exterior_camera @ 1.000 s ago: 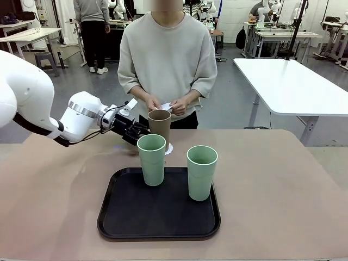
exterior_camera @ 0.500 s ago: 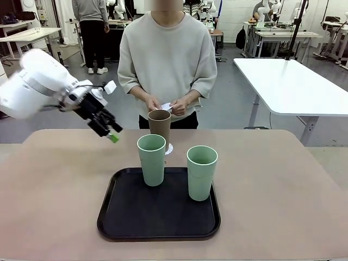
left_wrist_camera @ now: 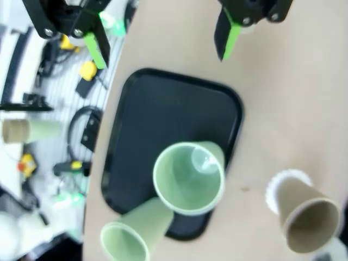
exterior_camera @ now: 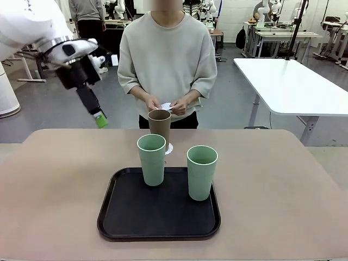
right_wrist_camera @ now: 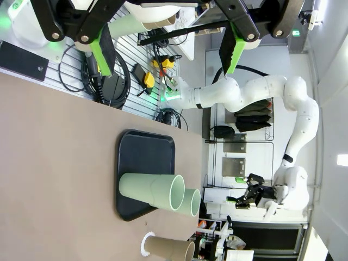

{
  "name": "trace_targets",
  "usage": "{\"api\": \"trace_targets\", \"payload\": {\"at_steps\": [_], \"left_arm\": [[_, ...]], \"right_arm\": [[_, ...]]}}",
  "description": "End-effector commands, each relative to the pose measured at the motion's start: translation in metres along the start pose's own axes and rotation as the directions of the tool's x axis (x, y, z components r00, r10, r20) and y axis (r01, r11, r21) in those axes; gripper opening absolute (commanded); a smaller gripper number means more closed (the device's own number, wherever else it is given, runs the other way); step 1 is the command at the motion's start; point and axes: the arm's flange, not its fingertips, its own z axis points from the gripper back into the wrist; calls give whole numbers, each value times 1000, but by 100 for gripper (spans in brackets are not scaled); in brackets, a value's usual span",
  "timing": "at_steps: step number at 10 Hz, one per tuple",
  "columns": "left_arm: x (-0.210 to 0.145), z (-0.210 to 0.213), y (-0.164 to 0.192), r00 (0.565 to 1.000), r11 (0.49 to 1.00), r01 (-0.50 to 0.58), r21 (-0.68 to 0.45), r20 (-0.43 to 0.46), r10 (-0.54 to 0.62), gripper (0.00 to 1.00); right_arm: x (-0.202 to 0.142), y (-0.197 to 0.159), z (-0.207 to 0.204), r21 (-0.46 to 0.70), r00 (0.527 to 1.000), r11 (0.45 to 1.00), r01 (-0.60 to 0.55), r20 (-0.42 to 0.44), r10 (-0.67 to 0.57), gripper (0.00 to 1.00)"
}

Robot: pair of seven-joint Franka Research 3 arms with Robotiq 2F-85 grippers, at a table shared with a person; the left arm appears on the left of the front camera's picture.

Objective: Place coasters on the table and set cups on them.
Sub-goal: Pick up one Reusable plastic cup and place it on a coaster set by the human.

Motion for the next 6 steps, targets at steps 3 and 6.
{"api": "trace_targets", "payload": {"at_steps": [3, 6], "left_arm": [[23, 23, 15, 944, 931, -317, 182, -33, 328, 100], [18, 19, 19, 908, 894, -363, 262, -115, 403, 100]], "right_arm": [[0, 1, 0, 7, 1000, 1000, -3, -1, 3, 100], [0, 1, 0, 7, 1000, 1000, -3, -1, 3, 100]]}}
